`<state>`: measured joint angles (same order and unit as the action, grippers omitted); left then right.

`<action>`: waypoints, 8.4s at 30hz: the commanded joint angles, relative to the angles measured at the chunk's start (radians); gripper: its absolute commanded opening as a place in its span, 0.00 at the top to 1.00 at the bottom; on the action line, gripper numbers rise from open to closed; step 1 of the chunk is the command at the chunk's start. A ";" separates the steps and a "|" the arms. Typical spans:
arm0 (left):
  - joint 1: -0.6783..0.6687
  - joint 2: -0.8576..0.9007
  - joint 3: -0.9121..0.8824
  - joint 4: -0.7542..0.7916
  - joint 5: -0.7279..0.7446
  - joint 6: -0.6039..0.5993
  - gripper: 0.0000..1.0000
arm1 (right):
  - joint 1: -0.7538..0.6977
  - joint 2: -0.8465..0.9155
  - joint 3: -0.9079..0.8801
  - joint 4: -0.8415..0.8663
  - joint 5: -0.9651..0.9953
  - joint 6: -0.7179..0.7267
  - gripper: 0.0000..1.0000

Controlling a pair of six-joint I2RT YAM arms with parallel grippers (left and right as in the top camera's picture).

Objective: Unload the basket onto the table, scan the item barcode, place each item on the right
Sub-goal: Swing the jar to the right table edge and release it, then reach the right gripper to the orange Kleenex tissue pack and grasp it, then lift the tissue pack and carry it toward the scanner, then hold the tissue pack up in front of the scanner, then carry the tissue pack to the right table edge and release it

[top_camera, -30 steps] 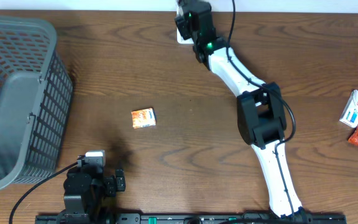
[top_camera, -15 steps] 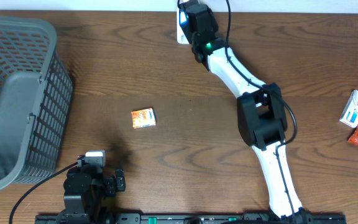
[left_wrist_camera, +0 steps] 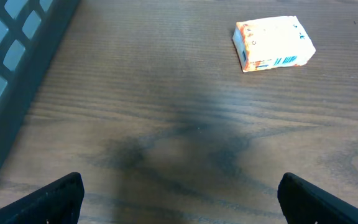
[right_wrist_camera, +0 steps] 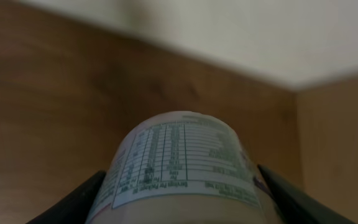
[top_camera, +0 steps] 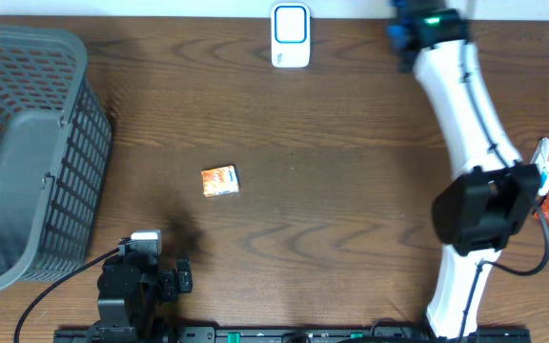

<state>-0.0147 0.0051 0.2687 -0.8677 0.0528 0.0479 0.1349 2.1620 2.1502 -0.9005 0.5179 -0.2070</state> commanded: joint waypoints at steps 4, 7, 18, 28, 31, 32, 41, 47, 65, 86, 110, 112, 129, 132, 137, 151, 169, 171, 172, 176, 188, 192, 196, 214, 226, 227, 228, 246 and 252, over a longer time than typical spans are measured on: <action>0.003 -0.001 0.002 -0.015 -0.009 -0.008 0.01 | -0.272 0.097 -0.005 -0.099 -0.249 0.186 0.48; 0.003 -0.001 0.002 -0.015 -0.009 -0.008 0.01 | -0.378 0.135 -0.005 -0.123 -0.348 0.224 0.48; 0.003 -0.001 0.002 -0.015 -0.009 -0.008 0.01 | -0.623 0.229 -0.006 -0.160 -0.457 0.289 0.32; 0.003 -0.001 0.002 -0.015 -0.009 -0.008 0.01 | -0.745 0.135 -0.005 -0.200 -0.877 0.359 0.01; 0.003 -0.001 0.002 -0.015 -0.009 -0.008 0.01 | -0.678 0.006 -0.005 -0.186 -0.882 0.371 0.01; 0.003 -0.001 0.002 -0.015 -0.009 -0.008 0.01 | -0.638 -0.045 -0.005 -0.180 -0.882 0.371 0.01; 0.003 -0.001 0.002 -0.015 -0.009 -0.008 0.01 | -0.097 -0.211 -0.005 -0.282 -0.695 0.413 0.01; 0.003 -0.001 0.002 -0.015 -0.009 -0.008 0.01 | 0.158 -0.112 -0.005 -0.342 -0.668 0.418 0.01; 0.003 -0.001 0.002 -0.015 -0.009 -0.008 0.01 | 0.608 0.172 -0.003 -0.317 -0.716 0.259 0.01; 0.003 -0.001 0.002 -0.015 -0.009 -0.008 0.01 | 0.719 0.188 -0.003 -0.125 -0.582 0.716 0.01; 0.003 -0.001 0.002 -0.015 -0.009 -0.008 0.01 | 0.758 0.341 -0.003 -0.193 -0.541 0.780 0.09; 0.003 -0.001 0.002 -0.015 -0.009 -0.008 0.01 | 0.748 0.341 -0.003 -0.193 -0.541 0.787 0.10; 0.003 -0.001 0.002 -0.015 -0.009 -0.008 0.01 | 0.714 0.341 -0.003 -0.134 -0.515 1.114 0.04; 0.003 -0.001 0.002 -0.015 -0.009 -0.008 0.01 | 0.714 0.341 -0.003 -0.134 -0.486 1.197 0.05; 0.003 -0.001 0.002 -0.015 -0.009 -0.008 0.01 | 0.714 0.345 -0.004 -0.135 -0.473 1.324 0.10; 0.003 -0.001 0.002 -0.014 -0.009 -0.008 0.01 | 0.694 0.398 -0.003 -0.198 -0.493 1.193 0.34; 0.003 -0.001 0.002 -0.015 -0.009 -0.008 0.01 | 0.343 0.355 -0.003 -0.557 -0.970 0.628 0.41; 0.003 -0.001 0.002 -0.015 -0.009 -0.008 0.01 | 0.291 0.355 -0.003 -0.608 -1.005 0.583 0.41; 0.003 -0.001 0.002 -0.015 -0.009 -0.008 0.01 | 0.265 0.355 -0.003 -0.642 -1.006 0.582 0.42; 0.003 -0.001 0.002 -0.015 -0.009 -0.008 0.01 | 0.228 0.355 -0.003 -0.690 -1.009 0.556 0.43; 0.003 -0.001 0.002 -0.015 -0.009 -0.008 0.01 | 0.226 0.354 0.037 -0.655 -1.050 0.547 0.57; 0.003 -0.001 0.002 -0.015 -0.009 -0.008 0.01 | 0.227 0.353 0.174 -0.643 -1.042 0.546 0.58; 0.003 -0.001 0.002 -0.015 -0.009 -0.008 0.01 | 0.227 0.353 0.411 -0.634 -0.908 0.549 0.49; 0.003 -0.001 0.002 -0.015 -0.009 -0.008 0.01 | 0.260 0.358 0.313 0.214 -0.435 0.459 0.38; 0.003 -0.001 0.002 -0.015 -0.009 -0.008 0.01 | 0.259 0.386 0.135 0.803 -0.316 0.433 0.40; 0.003 -0.001 0.002 -0.015 -0.009 -0.008 0.01 | 0.260 0.410 0.135 0.827 -0.317 0.430 0.40; 0.003 -0.001 0.002 -0.015 -0.009 -0.008 0.01 | 0.259 0.428 0.135 0.841 -0.316 0.430 0.40; 0.003 -0.001 0.002 -0.015 -0.009 -0.008 0.01 | 0.253 0.293 0.154 0.534 -0.303 0.365 0.41; 0.003 -0.001 0.002 -0.015 -0.009 -0.008 0.01 | 0.177 0.080 0.154 0.033 -0.076 0.348 0.38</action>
<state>-0.0147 0.0048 0.2687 -0.8673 0.0525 0.0479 0.3721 2.3745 2.2883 -0.7399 0.2604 0.1673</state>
